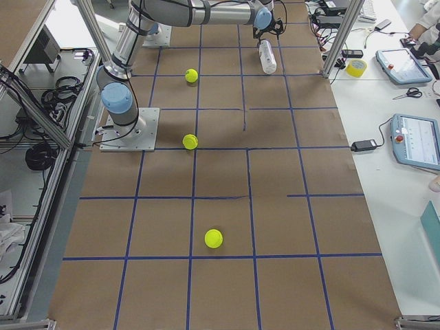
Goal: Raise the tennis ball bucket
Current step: 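Lay the can on its side on the table and open the right gripper, then raise the right gripper away while the left gripper reaches toward the lying can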
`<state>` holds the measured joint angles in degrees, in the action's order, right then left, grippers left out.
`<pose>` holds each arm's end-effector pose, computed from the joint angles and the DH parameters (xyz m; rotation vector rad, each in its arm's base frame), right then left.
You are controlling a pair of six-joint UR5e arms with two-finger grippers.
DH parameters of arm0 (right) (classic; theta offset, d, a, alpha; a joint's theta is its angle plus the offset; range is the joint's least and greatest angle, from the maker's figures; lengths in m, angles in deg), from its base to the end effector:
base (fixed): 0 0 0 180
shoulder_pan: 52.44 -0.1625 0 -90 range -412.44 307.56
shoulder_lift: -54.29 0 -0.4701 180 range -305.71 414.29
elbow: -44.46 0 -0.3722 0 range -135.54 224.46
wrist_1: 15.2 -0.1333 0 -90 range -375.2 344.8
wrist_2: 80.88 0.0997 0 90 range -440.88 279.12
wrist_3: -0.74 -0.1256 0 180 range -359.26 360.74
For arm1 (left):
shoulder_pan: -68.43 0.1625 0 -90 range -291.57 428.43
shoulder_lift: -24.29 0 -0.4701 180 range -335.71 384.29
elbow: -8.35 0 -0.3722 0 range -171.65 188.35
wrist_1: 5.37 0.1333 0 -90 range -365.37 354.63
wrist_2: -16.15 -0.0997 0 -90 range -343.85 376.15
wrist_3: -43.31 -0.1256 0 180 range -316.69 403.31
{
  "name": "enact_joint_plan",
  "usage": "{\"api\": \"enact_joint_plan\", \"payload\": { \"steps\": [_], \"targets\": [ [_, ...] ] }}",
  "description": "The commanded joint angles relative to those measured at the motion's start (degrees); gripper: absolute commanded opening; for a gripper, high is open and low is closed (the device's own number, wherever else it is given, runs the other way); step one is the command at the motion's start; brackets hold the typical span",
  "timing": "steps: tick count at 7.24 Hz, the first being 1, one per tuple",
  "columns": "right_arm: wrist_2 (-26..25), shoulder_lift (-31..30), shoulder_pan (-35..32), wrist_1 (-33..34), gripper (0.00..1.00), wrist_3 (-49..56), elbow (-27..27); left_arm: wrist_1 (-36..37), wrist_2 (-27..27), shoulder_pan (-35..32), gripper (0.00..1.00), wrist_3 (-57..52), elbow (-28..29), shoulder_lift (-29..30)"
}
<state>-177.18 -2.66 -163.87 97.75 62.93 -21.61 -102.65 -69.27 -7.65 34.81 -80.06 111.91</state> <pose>0.3855 -0.6550 0.4002 1.9468 -2.2060 0.2781 -0.0323 -0.4655 0.5272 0.1478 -3.0478 -0.0628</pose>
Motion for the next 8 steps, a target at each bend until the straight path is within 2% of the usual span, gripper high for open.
{"api": "enact_joint_plan", "payload": {
  "steps": [1,2,3,4,5,6,8],
  "targets": [
    [0.06,-8.06,6.99,-10.77,1.0,-16.39,-0.28,8.03,5.93,0.06,1.0,0.15,-2.19,3.67],
    [-0.03,-10.43,9.36,-13.34,1.0,-24.14,-0.46,14.94,11.97,0.06,1.0,0.67,-4.47,6.22],
    [0.06,-13.33,11.13,-17.02,1.0,-30.57,-1.51,19.54,12.73,0.06,1.0,0.33,-6.06,8.25],
    [0.32,-16.67,12.28,-19.75,1.0,-39.51,-3.52,23.15,15.95,0.06,1.0,0.59,-6.25,10.97],
    [0.93,-19.13,12.64,-19.61,1.0,-48.65,-6.32,27.28,20.68,0.06,1.0,0.94,-6.25,13.69],
    [1.11,-20.9,12.64,-19.26,1.0,-57.62,-7.74,31.23,22.91,0.06,1.0,1.12,-6.25,17.03],
    [1.12,-23.89,12.99,-19.6,1.0,-70.05,-8.02,39.32,30.72,0.06,1.0,1.81,-6.25,24.06]
  ]
}}
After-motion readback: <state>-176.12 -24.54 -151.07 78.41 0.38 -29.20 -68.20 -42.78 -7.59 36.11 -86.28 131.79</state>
